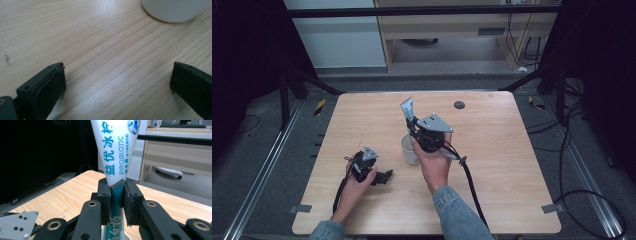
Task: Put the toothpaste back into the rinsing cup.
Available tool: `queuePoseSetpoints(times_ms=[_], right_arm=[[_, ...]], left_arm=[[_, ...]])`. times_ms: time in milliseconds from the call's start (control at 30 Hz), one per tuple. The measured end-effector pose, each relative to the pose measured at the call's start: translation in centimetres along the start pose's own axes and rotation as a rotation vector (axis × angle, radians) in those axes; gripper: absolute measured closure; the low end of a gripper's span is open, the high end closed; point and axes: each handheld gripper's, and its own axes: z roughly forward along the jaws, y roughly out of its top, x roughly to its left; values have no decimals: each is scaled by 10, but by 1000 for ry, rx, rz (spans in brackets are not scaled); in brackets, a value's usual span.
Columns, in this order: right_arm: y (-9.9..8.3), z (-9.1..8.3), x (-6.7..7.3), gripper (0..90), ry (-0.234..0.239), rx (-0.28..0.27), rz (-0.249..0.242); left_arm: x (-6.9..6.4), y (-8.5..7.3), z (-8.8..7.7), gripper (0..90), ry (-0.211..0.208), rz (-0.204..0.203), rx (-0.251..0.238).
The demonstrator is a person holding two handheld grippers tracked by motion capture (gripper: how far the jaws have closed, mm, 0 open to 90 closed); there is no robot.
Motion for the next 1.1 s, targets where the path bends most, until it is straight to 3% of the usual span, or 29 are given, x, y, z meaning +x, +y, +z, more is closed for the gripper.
queuePoseSetpoints(times_ms=[800, 1100], right_arm=[[-7, 1, 9, 769, -60, -25, -2], [-20, 7, 14, 769, -67, -22, -3]], left_arm=[[0, 0, 0, 0, 0, 1, 1], [0, 0, 0, 0, 0, 2, 2]])
